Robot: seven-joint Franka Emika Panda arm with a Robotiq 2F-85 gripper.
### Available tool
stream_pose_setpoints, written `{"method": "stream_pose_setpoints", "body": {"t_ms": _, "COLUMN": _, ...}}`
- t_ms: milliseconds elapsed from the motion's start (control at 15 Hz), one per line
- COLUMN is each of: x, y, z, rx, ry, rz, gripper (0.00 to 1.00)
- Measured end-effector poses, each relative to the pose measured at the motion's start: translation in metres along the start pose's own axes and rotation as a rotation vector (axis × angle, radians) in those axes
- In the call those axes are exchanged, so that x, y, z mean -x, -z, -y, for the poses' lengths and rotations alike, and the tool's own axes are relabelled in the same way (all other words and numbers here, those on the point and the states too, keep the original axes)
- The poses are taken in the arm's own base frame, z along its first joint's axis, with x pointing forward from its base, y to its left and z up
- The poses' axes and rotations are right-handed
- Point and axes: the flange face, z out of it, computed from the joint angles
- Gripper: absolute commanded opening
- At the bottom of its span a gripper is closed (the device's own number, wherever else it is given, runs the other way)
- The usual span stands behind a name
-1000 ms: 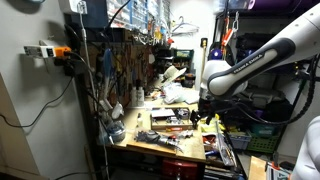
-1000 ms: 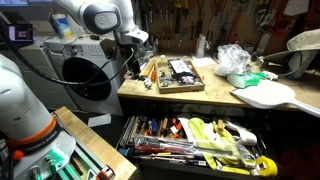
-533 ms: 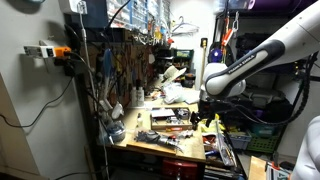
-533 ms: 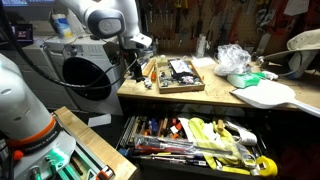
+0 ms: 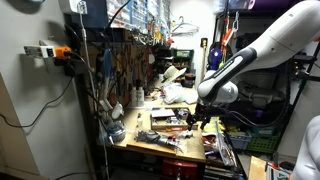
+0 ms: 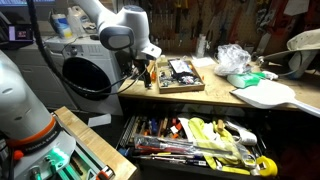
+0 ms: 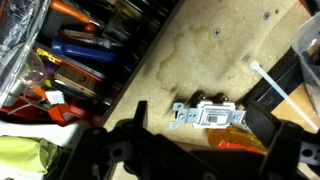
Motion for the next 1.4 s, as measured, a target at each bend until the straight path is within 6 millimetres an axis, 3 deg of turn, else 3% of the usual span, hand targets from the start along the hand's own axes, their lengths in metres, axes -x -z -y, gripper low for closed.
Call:
{"method": "stream_pose_setpoints", "body": {"t_ms": 133, "x": -0.007, "y": -0.003, "z": 0.004, "rx": -0.014, "ry": -0.01, "rz": -0.001, "gripper": 0.95}}
{"method": "stream_pose_setpoints", "body": {"t_ms": 333, "x": -0.019, "y": -0.007, "z": 0.009, "rx": -0.022, "ry": -0.024, "rz": -0.002, "gripper": 0.79}}
{"method": "stream_pose_setpoints", "body": {"t_ms": 600, "x": -0.031, "y": -0.015, "z": 0.015, "rx": -0.019, "ry": -0.022, "rz": 0.003, "gripper": 0.73}}
{"method": "stream_pose_setpoints", "body": {"t_ms": 667, "x": -0.032, "y": -0.017, "z": 0.017, "rx": -0.018, "ry": -0.019, "rz": 0.006, "gripper": 0.62}}
{"method": "stream_pose_setpoints", "body": {"t_ms": 867, "x": -0.035, "y": -0.022, "z": 0.02, "rx": -0.014, "ry": -0.012, "rz": 0.012, "gripper": 0.44}}
{"method": "stream_pose_setpoints", "body": {"t_ms": 1333, "x": -0.038, "y": -0.021, "z": 0.023, "rx": 0.008, "ry": -0.004, "rz": 0.01, "gripper": 0.19}}
{"method": "stream_pose_setpoints", "body": {"t_ms": 1400, "x": -0.038, "y": -0.021, "z": 0.024, "rx": 0.014, "ry": -0.002, "rz": 0.01, "gripper": 0.08}}
